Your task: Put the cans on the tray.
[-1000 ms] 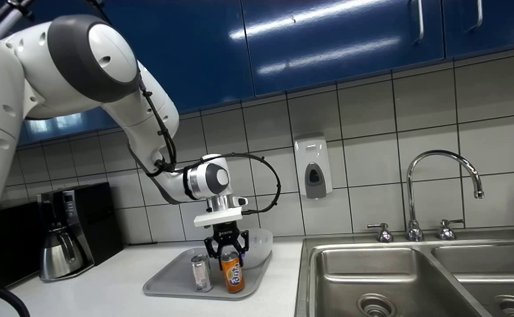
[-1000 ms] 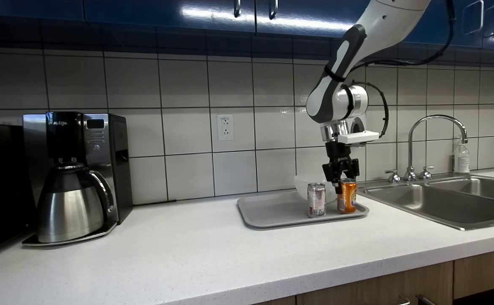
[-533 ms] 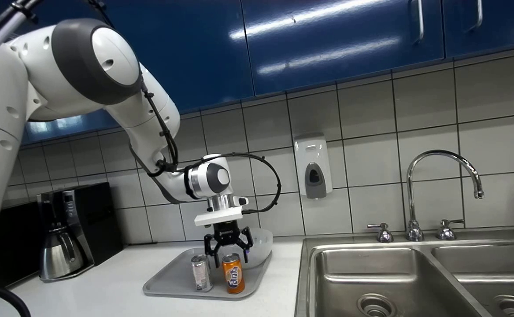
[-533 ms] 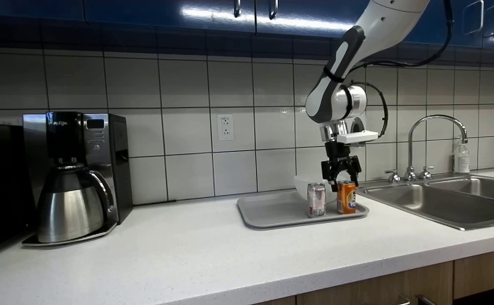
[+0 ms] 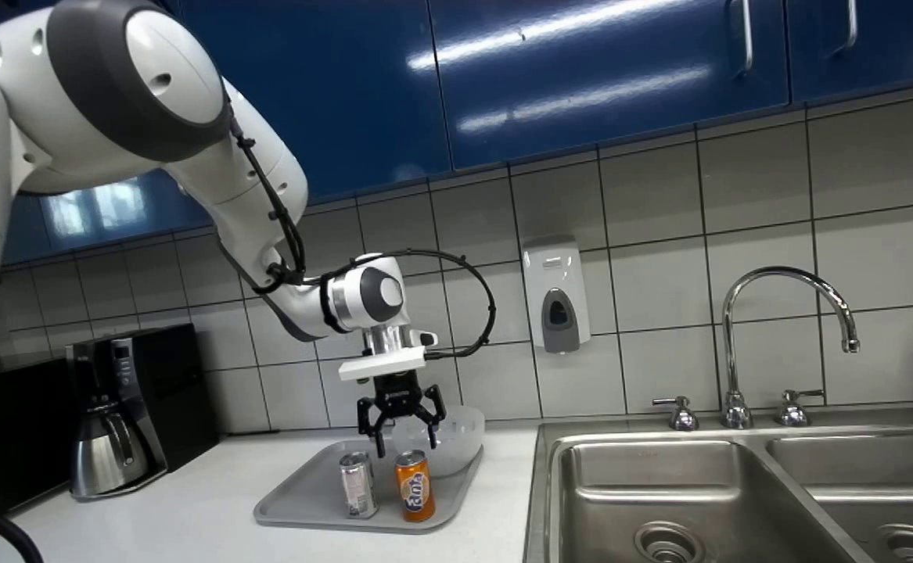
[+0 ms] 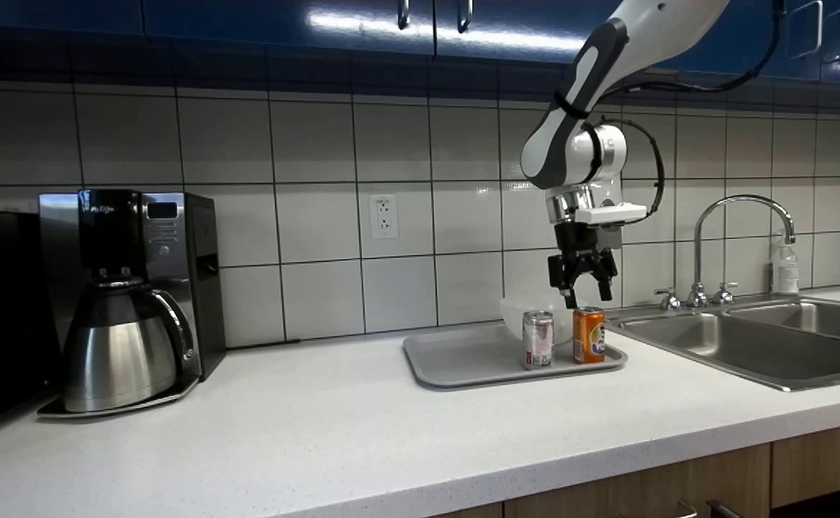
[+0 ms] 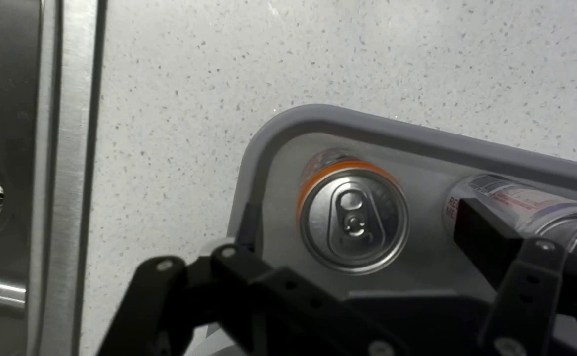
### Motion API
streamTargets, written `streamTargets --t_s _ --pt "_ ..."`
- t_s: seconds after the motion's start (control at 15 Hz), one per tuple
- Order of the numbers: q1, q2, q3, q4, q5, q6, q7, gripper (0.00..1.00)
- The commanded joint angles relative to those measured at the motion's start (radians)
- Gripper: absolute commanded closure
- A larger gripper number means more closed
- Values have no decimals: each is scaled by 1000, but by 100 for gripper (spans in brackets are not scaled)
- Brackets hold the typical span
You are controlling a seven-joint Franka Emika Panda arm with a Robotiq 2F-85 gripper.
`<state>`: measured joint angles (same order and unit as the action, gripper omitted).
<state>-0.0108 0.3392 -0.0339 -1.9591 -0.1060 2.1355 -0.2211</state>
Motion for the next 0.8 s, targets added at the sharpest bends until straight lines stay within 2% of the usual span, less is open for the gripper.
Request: streamTargets --t_s 0.0,0.73 --pt "-17 -161 10 -120 11 -42 1 0" --pt "-48 -618 -47 -475 -13 -196 4 0"
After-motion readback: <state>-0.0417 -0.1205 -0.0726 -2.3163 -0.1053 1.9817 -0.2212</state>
